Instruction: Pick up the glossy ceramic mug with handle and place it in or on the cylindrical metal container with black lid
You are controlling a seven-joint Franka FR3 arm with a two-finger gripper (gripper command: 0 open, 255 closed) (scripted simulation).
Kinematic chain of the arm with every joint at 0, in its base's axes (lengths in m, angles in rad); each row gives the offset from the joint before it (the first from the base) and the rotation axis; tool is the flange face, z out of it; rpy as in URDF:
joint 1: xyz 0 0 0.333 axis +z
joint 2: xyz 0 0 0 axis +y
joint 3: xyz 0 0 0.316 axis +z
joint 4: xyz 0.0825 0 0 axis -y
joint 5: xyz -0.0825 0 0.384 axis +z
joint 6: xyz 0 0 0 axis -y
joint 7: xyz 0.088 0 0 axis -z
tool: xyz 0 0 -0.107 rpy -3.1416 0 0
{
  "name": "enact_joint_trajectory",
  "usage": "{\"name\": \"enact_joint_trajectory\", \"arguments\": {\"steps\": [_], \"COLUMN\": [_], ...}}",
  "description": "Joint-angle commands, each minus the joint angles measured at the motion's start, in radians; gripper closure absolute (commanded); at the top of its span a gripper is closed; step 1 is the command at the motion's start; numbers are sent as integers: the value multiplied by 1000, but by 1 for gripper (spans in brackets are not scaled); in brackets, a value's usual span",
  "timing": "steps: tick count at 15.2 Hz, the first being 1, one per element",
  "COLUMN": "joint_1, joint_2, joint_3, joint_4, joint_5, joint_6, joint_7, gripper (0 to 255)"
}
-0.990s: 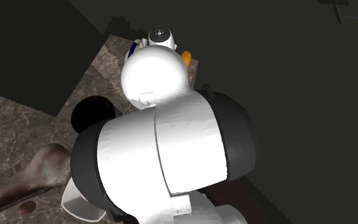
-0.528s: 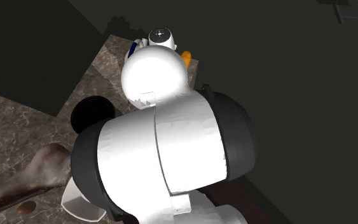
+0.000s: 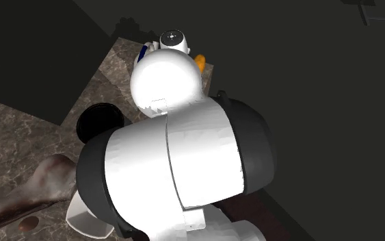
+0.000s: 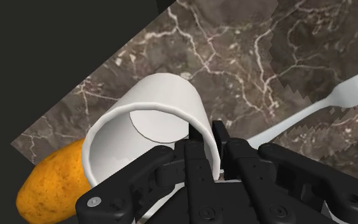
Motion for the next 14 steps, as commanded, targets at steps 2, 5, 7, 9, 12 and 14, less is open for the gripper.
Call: {"name": "enact_joint_trajectory", "arguments": {"steps": [2,5,7,9,12,14], "joint_1": [4,10,13,16,21,23], "joint_2": [-21,-52,-72,-92,-120,-138], "joint_3": [-5,-12,-17,-21,-26,-29], "joint_4": [0,1,3,6,12,17], "joint_5": [-7,-17,-24,-31,-41,-47], "joint_6": [-20,-52,-74,-96,-129,-152], "joint_7": [4,9,13,17,22,25], "gripper": [255,255,255,255,255,255]}}
